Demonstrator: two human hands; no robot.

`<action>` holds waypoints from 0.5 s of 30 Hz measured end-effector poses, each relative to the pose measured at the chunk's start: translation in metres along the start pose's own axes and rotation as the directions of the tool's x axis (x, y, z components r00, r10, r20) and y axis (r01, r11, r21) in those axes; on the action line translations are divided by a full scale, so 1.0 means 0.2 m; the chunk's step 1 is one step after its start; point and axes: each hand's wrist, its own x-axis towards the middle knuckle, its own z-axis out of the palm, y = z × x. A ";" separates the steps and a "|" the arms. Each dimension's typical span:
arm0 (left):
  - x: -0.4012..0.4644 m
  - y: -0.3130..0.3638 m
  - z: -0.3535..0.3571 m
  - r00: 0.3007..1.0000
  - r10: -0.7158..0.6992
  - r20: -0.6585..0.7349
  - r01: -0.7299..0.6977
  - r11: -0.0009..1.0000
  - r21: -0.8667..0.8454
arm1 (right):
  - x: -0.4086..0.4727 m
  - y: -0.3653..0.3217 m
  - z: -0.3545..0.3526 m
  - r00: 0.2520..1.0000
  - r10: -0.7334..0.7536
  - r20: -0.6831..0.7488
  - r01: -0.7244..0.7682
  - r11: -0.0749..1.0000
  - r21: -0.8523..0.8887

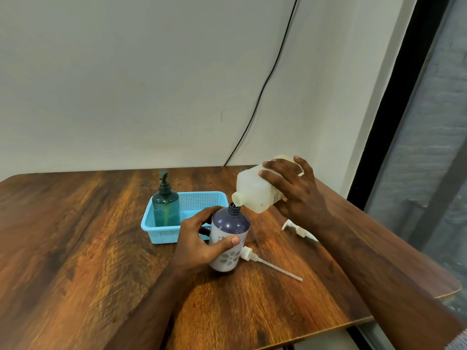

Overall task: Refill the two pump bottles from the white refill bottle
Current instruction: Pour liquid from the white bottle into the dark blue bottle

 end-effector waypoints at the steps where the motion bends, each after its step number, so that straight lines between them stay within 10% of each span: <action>1: 0.00 0.00 0.00 1.000 0.001 0.000 -0.001 1.000 0.001 | 0.00 0.00 0.00 1.000 -0.001 0.000 0.001 1.000 -0.001; 15: 0.00 0.00 0.00 1.000 -0.001 -0.005 0.001 1.000 0.012 | 0.01 0.00 -0.01 1.000 -0.015 0.006 0.015 0.999 -0.032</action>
